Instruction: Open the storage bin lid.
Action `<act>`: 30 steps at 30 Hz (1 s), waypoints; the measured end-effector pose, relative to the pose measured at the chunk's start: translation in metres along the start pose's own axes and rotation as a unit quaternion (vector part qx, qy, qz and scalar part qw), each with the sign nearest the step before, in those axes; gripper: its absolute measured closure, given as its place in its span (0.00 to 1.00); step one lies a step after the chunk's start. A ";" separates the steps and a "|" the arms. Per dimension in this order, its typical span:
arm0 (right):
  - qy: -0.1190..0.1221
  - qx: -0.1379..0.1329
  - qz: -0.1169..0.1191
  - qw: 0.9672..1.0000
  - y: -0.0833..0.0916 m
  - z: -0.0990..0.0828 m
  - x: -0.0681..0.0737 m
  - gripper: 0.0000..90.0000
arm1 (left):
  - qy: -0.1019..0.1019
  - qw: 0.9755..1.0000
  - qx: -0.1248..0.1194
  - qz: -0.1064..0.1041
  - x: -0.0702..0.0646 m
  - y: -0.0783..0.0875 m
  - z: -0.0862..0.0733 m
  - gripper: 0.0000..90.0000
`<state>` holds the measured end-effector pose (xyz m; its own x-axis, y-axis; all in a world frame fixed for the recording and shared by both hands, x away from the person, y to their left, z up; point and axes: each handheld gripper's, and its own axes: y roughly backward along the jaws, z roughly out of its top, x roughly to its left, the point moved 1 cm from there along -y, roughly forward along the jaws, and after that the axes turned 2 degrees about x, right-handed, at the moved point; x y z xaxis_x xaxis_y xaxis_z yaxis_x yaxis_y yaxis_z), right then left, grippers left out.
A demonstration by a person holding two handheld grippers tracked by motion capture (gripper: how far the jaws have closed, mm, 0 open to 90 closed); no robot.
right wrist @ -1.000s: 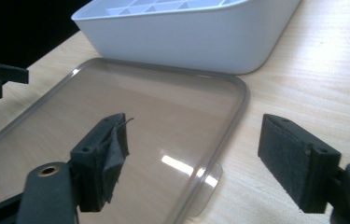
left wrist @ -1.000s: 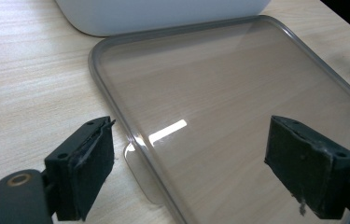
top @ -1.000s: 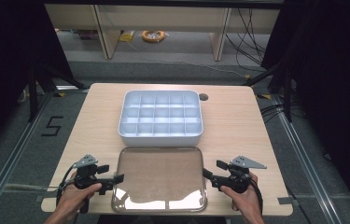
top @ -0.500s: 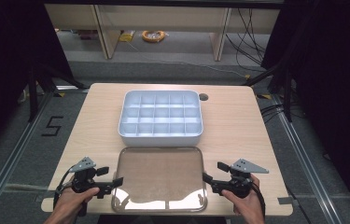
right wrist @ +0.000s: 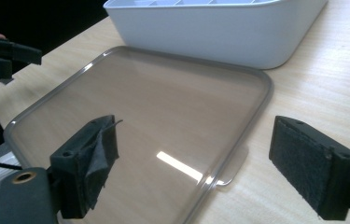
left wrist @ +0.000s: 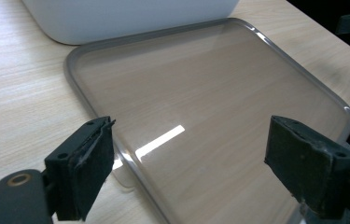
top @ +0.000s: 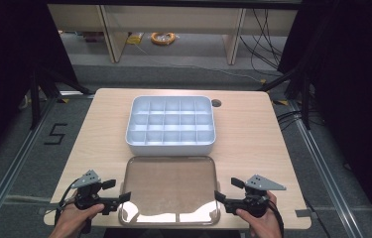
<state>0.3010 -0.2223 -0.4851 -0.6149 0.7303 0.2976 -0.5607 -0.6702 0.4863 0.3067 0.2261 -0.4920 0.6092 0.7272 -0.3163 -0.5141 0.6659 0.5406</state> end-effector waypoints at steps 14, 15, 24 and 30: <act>0.025 0.033 -0.002 0.999 0.005 -0.014 0.013 0.18 | -0.015 1.000 0.004 -0.011 -0.019 0.003 -0.011 0.17; 0.032 0.032 -0.007 0.999 0.004 -0.015 0.013 0.18 | -0.015 1.000 0.004 -0.011 -0.020 0.003 -0.011 0.17; 0.026 0.057 -0.008 0.998 0.009 -0.026 0.019 0.18 | -0.011 1.000 0.007 -0.006 -0.023 0.007 -0.016 0.17; 0.018 0.063 -0.011 0.998 0.016 -0.032 0.022 0.18 | -0.003 1.000 0.006 -0.005 -0.025 0.010 -0.020 0.17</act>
<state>0.2609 -0.2207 -0.4972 -0.6230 0.7386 0.2574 -0.5018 -0.6298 0.5929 0.2741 0.2183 -0.4946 0.6177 0.7197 -0.3169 -0.5012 0.6708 0.5467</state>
